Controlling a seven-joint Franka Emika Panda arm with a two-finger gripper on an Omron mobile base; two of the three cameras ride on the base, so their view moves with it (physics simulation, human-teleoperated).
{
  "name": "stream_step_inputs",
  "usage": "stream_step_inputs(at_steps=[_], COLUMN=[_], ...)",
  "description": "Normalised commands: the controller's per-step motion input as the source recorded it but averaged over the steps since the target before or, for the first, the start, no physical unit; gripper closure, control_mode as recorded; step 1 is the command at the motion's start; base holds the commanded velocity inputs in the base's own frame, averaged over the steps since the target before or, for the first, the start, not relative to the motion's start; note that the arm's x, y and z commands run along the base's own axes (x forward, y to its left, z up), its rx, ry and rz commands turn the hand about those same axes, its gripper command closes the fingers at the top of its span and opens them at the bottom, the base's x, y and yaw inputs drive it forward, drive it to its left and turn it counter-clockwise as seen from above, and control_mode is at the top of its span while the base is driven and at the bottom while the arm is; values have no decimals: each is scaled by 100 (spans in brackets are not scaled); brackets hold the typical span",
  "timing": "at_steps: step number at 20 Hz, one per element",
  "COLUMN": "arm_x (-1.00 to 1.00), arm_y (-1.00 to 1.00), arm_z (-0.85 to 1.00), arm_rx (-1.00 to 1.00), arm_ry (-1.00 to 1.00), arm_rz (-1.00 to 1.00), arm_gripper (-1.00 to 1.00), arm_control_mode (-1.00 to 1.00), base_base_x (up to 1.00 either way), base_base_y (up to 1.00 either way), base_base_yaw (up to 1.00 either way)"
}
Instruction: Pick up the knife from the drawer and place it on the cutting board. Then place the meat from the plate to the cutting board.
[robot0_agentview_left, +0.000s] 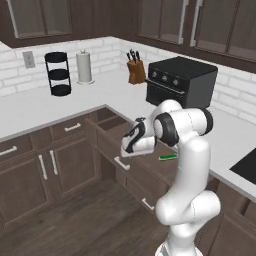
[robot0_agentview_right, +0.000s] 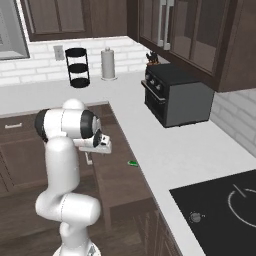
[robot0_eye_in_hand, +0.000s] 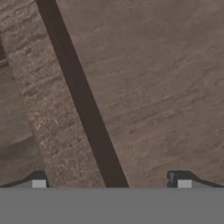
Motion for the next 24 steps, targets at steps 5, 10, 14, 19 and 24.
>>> stream_step_inputs(at_steps=[5,10,14,19,24], arm_x=[0,-5,-3,-11,-32], arm_y=[46,66,66,90,99], arm_z=[-48,-36,-22,-31,-17], arm_rx=[0,0,1,0,4], arm_ry=[8,9,9,15,1], arm_rz=[0,0,0,0,0], arm_gripper=[-100,-100,-100,-100,-100], arm_control_mode=[-100,-100,-100,-100,-100], base_base_x=[0,0,0,0,0], base_base_y=[0,0,0,0,0], base_base_yaw=[0,0,0,0,0])
